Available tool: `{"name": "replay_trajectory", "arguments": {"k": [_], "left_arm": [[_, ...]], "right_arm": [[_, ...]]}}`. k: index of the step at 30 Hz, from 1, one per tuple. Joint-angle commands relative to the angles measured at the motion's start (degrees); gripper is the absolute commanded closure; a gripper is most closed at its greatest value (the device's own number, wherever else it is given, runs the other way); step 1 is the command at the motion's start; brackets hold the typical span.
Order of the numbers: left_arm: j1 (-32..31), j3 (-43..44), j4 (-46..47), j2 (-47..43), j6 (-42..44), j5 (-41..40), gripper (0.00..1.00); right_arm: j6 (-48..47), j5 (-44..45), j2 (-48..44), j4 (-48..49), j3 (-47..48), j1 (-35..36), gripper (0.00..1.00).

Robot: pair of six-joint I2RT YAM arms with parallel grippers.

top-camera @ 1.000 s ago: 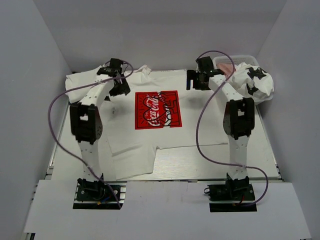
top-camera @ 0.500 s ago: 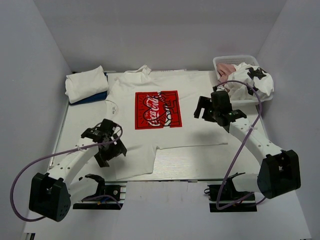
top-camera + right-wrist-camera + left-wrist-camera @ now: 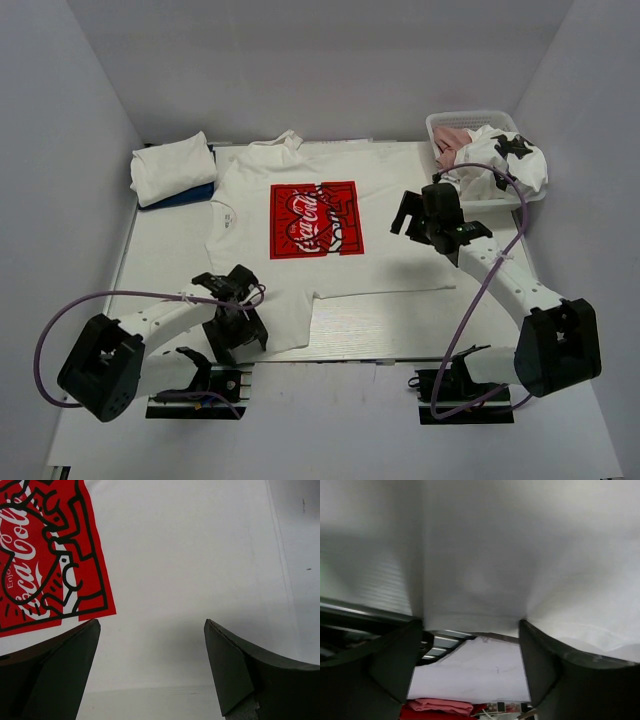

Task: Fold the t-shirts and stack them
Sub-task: Flatten out the tshirt, then grap the side of the flattened tshirt closest away from the robot with both arms

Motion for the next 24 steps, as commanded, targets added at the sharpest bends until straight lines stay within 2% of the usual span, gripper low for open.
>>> {"name": "replay_trajectory", "arguments": {"k": [1, 7, 8, 11, 17, 20, 24], "left_arm": [[-1.8, 0.0, 3.7, 2.4, -3.3, -1.5, 0.16], [-2.8, 1.6, 5.8, 7.0, -3.3, -5.0, 0.54], [-2.8, 1.6, 5.8, 7.7, -3.3, -5.6, 0.75], [-2.8, 3.8, 4.7, 7.7, -3.3, -6.1, 1.0], [-2.8, 6.1, -1.7, -1.7, -2.7, -8.5, 1.0], [-2.8, 6.1, -4.1, -5.3, -2.7, -8.6, 1.0], [-2.8, 4.8, -5.5, -7.7, -2.2, -8.6, 1.0]], "right_arm": [[2.6, 2.3, 0.4, 0.9, -1.1, -0.4, 0.1], [4.1, 2.1, -2.2, -0.2, -3.4, -0.3, 0.1], [4.6, 2.3, -2.6, -0.6, -4.1, -0.5, 0.1], [4.4, 3.9, -6.3, -3.2, -6.3, -0.6, 0.1], [5.9, 8.2, -13.0, -16.0, -11.6, -1.1, 0.1], [8.2, 9.1, -14.8, -18.7, -13.9, -1.8, 0.1], [9.5, 9.2, -15.1, -14.4, -18.2, -3.0, 0.1]]}}
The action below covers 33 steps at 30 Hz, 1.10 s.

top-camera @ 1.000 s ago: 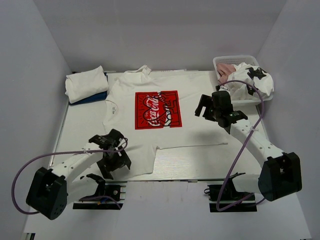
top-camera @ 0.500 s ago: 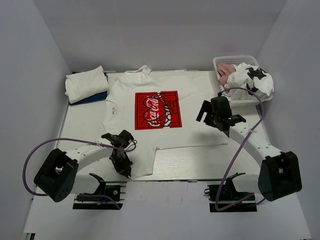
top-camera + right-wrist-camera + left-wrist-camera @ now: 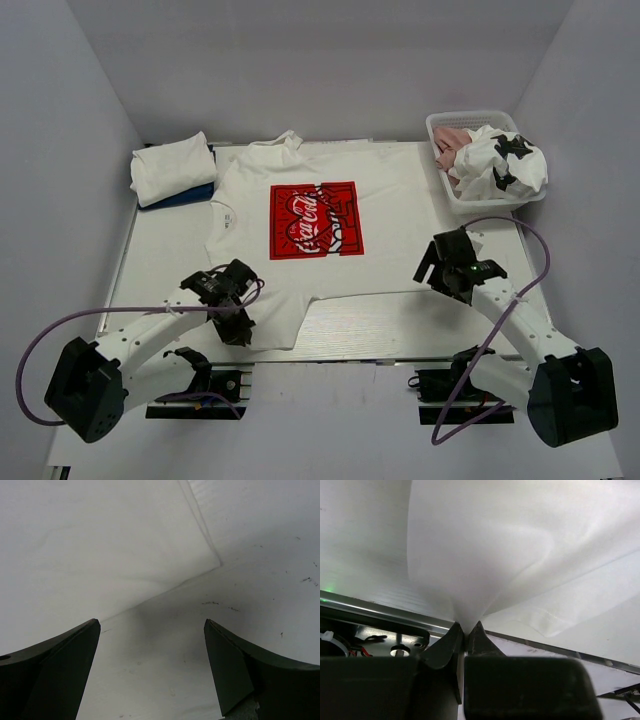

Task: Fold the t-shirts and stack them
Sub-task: Grap the side of the flattened tshirt closest away from the robot with both arms

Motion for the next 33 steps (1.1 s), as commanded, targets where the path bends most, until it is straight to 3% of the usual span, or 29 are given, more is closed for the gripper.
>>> {"name": "replay_trajectory", "arguments": {"k": [1, 9, 13, 16, 17, 21, 24, 27, 33], "left_arm": [[-0.1, 0.3, -2.5, -1.2, 0.4, -1.1, 1.0], [-0.1, -2.9, 1.3, -2.5, 0.5, 3.8, 0.98], [-0.1, -4.1, 1.6, -3.7, 0.5, 4.3, 0.95], [-0.1, -4.7, 0.9, -5.0, -0.7, 3.6, 0.95], [-0.1, -5.4, 0.9, -5.6, -1.2, 4.3, 0.95], [-0.1, -5.4, 0.9, -7.1, -1.2, 5.6, 0.93], [-0.1, -4.8, 1.6, -8.1, -1.2, 6.4, 0.92], [-0.1, -4.2, 5.5, -8.1, 0.2, 8.2, 0.9], [0.6, 3.0, 9.0, -3.2, 3.7, 6.4, 0.89]], "right_arm": [[2.9, 1.5, -0.6, 2.9, -2.4, -1.1, 0.1], [2.1, -0.1, 8.6, 11.7, -1.9, -3.4, 0.1], [1.5, -6.8, 12.8, 13.3, -2.1, -4.2, 0.2], [1.7, -7.8, 12.7, 12.3, -4.4, -4.5, 0.35], [1.7, -8.5, 11.0, 11.5, -5.9, -4.7, 0.5], [1.6, -10.8, 4.6, 9.8, -10.4, -4.6, 0.84], [1.0, -11.5, 0.3, 7.1, -11.4, -4.5, 1.0], [-0.4, -11.4, -2.3, 7.2, -11.0, -4.3, 1.0], [-2.4, -13.0, 2.1, 8.5, -4.9, -4.2, 1.0]]}}
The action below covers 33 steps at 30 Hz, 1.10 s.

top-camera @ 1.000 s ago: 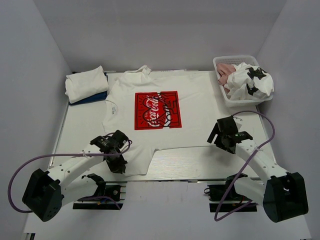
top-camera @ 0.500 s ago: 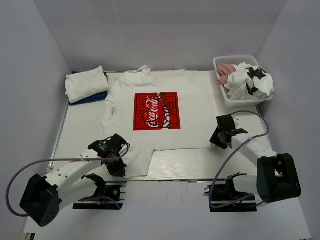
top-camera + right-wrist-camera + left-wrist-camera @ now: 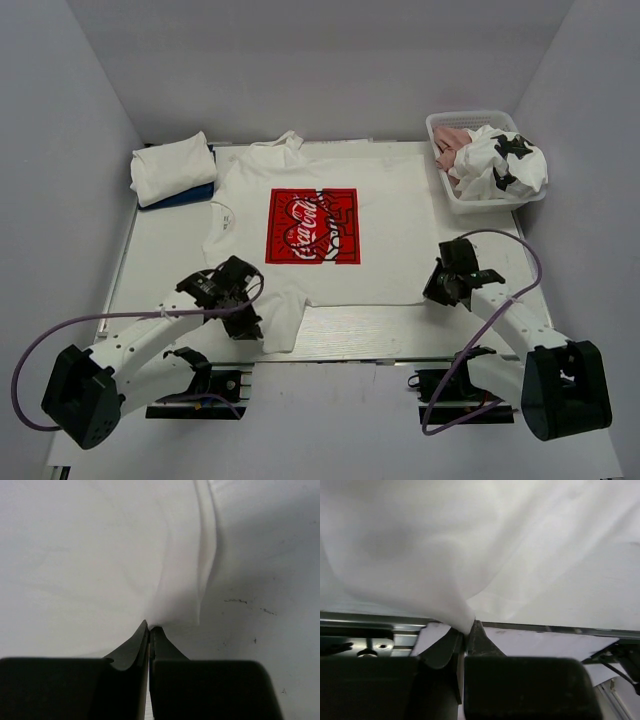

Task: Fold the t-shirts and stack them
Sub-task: Grap the side of the flattened tshirt closest away from the robot with both arms, then fold the flattened tshirt in 1/3 of the way

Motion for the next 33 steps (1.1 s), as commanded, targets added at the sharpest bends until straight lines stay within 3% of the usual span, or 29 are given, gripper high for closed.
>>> {"name": "replay_trajectory", "arguments": {"k": [1, 5, 9, 18, 33], "left_arm": [[1.0, 7.9, 4.7, 3.3, 3.3, -2.0, 0.89], [1.0, 16.3, 4.7, 9.7, 4.9, -8.5, 0.84], [2.3, 31.7, -0.5, 21.4, 5.7, -17.9, 0.82], [9.4, 54.6, -5.3, 40.4, 11.3, -24.8, 0.86], [19.7, 72.8, -2.5, 57.8, 20.1, -20.9, 0.87]], "right_arm": [[-1.8, -2.3, 2.2, 1.2, 5.7, 0.5, 1.0], [-3.3, -4.5, 5.1, 2.1, 10.8, 0.3, 1.0], [-4.0, -4.5, 8.9, 2.7, 16.4, 0.4, 1.0], [-3.1, -1.2, 17.7, 4.4, 28.0, 0.0, 1.0], [-2.8, 4.3, 34.5, 6.2, 44.1, -0.9, 1.0]]}}
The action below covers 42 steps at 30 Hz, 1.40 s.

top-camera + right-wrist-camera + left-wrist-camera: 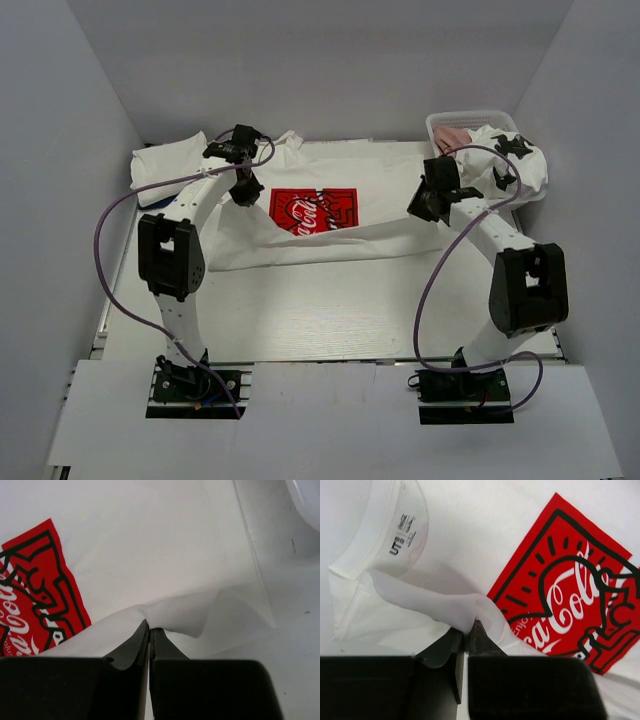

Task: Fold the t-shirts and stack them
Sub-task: Fold the flattened tshirt in 1/3 of the way

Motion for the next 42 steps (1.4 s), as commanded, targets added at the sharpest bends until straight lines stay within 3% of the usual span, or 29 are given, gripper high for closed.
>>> {"name": "replay_trajectory", "arguments": {"k": [1, 4, 9, 10, 11, 12, 14, 15, 16, 21, 24, 28, 34, 37, 42], "left_arm": [[1.2, 2.8, 2.2, 2.8, 3.4, 1.8, 0.87], [1.7, 4.4, 5.0, 5.5, 5.6, 2.3, 0.85], [2.9, 8.7, 5.6, 9.3, 6.5, -0.1, 0.62], [2.9, 9.4, 5.6, 9.8, 6.5, -0.1, 0.54], [3.5, 10.9, 4.8, 10.3, 6.5, -0.1, 0.39], [3.5, 11.6, 4.0, 10.9, 6.5, -0.1, 0.17], [3.5, 12.3, 4.0, 10.9, 7.1, -0.1, 0.02], [3.5, 12.3, 4.0, 10.1, 7.1, -0.1, 0.0], [3.5, 11.0, 3.5, 8.6, 7.1, -0.1, 0.0], [3.5, -2.3, 8.4, -1.1, 6.1, 1.4, 0.0], [3.5, -19.4, 14.9, -8.4, 4.7, 5.7, 0.0], [2.9, -30.7, 20.8, -12.3, 2.8, 8.4, 0.0], [3.5, -36.2, 19.4, -10.1, 0.8, 8.4, 0.0], [3.5, -39.0, 16.6, -10.1, -1.3, 4.2, 0.0], [3.5, -50.9, 17.2, -16.9, -3.1, 5.2, 0.0]], "right_arm": [[0.2, 3.4, 3.7, 0.9, 4.6, -0.6, 1.0], [0.6, 7.0, 7.8, 0.4, 7.3, -0.9, 1.0], [0.9, 14.3, 16.2, -0.8, 16.0, -2.2, 0.99], [0.7, 14.6, 17.9, -2.1, 17.3, -2.1, 0.89], [1.0, 14.7, 19.5, -4.5, 21.1, -2.2, 0.76], [0.3, 15.1, 19.9, -5.2, 21.8, -1.7, 0.43], [-0.3, 12.0, 18.9, -4.5, 20.6, -1.4, 0.26], [-2.0, 8.7, 18.2, -3.1, 19.8, -1.3, 0.12], [-2.0, 6.3, 16.8, -2.4, 19.0, -1.0, 0.1], [-4.0, -3.9, 8.9, 5.9, 8.4, 0.7, 0.1], [-3.9, -4.9, 7.3, 7.9, 2.4, 1.3, 0.1], [-3.8, -6.2, 8.8, 9.7, -0.6, 0.9, 0.1], [-3.0, -6.2, 14.2, 8.0, -0.9, 0.9, 0.1], [-0.4, -3.6, 13.3, 6.5, -5.1, 1.2, 0.1], [2.9, -4.1, 2.4, 5.9, -19.5, 3.4, 0.1]]}}
